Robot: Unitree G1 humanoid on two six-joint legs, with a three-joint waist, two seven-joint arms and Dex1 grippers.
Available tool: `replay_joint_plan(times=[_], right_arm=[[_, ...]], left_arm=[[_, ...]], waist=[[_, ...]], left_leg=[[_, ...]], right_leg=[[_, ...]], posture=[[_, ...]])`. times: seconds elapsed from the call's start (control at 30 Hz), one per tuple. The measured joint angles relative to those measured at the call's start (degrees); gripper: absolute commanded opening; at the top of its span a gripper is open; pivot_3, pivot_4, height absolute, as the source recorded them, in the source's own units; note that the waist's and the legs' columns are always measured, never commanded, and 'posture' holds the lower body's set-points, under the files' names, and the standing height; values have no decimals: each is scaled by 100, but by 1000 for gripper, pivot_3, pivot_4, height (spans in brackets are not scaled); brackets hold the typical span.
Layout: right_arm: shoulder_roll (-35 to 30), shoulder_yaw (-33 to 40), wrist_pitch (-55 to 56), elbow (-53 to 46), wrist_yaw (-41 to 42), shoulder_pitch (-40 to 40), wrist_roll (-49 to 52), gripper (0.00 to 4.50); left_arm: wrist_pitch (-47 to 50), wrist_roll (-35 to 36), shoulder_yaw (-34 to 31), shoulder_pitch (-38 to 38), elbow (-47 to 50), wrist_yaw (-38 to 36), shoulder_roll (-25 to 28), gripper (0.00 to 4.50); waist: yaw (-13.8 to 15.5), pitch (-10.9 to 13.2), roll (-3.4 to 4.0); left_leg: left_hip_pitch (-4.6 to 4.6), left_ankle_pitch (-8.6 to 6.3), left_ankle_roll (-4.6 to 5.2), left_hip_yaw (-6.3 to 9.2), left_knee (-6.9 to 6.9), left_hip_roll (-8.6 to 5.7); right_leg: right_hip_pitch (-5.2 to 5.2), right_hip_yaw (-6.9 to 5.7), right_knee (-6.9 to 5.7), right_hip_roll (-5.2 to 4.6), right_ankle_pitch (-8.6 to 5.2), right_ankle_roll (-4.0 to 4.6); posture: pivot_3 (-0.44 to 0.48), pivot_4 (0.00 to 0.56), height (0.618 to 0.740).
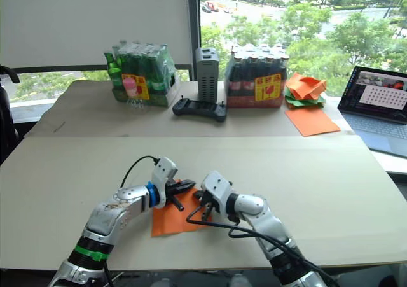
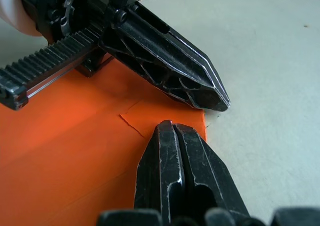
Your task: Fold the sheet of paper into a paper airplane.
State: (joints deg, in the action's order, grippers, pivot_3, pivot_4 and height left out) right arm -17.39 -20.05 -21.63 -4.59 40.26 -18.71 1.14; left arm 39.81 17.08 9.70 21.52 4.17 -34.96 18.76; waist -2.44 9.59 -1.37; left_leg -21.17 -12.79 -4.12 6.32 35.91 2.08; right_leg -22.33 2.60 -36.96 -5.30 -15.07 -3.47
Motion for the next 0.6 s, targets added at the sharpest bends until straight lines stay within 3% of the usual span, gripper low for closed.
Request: replay_joint_plan(times=[0.6], right_arm=[[300, 188, -353, -49, -482, -76, 23, 20]], left_arm=[[-869, -298, 109, 115, -687, -113, 97, 0]], waist=[[-3, -1, 0]], left_leg=[[3, 0, 0, 0, 0, 0]], right_leg=[[1, 0, -3, 0, -4, -6]], posture=[[0, 150, 740]])
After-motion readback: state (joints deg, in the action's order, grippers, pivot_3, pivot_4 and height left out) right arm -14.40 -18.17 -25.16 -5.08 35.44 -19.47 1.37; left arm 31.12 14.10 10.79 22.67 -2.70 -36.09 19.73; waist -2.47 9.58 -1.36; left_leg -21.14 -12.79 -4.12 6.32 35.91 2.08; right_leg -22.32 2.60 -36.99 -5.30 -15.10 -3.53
